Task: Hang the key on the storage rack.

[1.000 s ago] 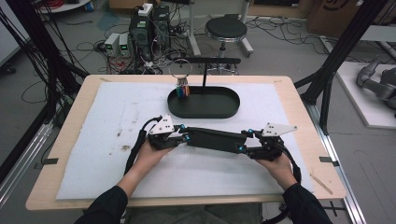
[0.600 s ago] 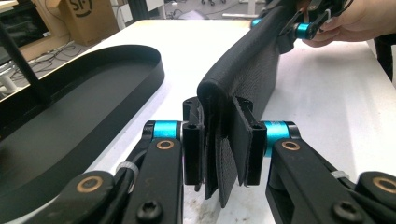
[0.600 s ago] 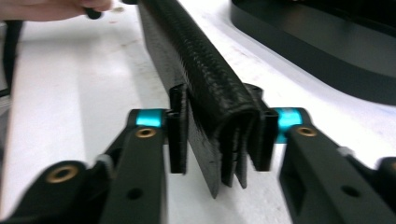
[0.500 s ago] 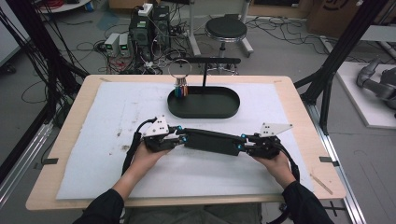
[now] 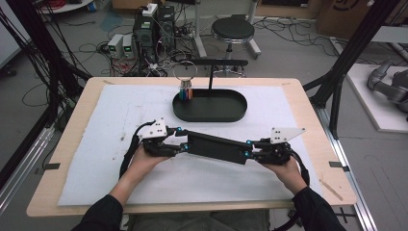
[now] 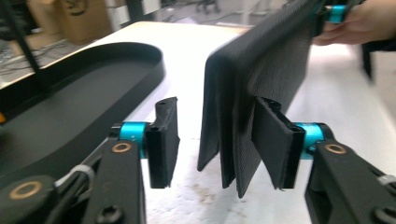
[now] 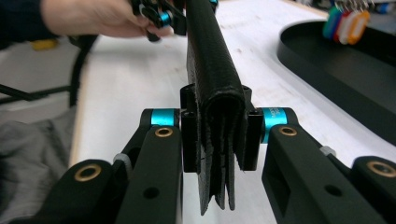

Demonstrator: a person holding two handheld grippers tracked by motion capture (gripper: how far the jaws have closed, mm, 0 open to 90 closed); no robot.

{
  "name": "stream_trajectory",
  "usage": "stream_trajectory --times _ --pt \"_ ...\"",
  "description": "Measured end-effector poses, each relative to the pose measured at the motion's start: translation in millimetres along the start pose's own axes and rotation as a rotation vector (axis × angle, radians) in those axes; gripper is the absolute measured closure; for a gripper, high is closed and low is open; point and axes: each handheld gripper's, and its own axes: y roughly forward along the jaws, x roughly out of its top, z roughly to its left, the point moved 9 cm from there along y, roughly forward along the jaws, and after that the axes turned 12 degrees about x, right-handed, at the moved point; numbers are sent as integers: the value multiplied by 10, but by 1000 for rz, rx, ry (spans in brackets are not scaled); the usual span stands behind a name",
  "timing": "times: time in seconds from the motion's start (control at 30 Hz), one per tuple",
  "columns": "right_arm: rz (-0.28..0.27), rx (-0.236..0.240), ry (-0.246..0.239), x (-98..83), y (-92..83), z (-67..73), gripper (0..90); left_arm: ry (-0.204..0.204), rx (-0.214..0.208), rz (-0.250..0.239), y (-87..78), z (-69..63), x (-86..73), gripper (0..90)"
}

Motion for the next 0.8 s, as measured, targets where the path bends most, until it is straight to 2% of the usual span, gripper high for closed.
stream_trajectory --times 0.07,0.1,0.13,0.17,0.27,0.33,0.37,0.4,0.47,0.63,0.7,0.77,0.8 --pt "-4 20 -8 16 -9 28 764 3 -37 -21 -36 -39 27 488" --pt "0 45 -14 17 -6 56 764 7 -56 -30 -49 -65 40 488" --pt "0 45 -14 17 -6 56 764 14 -75 -31 -57 -93 49 488" --pt "11 64 -21 15 10 79 764 23 -97 -28 -60 -136 57 489" --pt "17 71 -28 16 28 91 763 50 -120 -12 -46 -207 55 499" --pt "25 72 -28 12 47 100 762 79 -129 5 -37 -239 35 581" --pt "24 66 -33 14 51 92 761 83 -118 13 -30 -240 28 620" --pt "27 62 -35 12 48 87 760 84 -124 17 -32 -235 24 644" --pt "19 53 -26 16 37 75 756 69 -134 8 -40 -234 39 702" --pt "-6 41 -19 34 24 51 713 18 -168 -45 -79 -249 133 739" --pt "-24 25 -1 36 13 24 635 -7 -178 -67 -90 -259 172 747" --pt "-30 23 9 35 15 18 601 -37 -183 -93 -97 -264 214 747" --pt "-30 6 25 29 20 -8 542 -46 -185 -109 -102 -265 235 749"
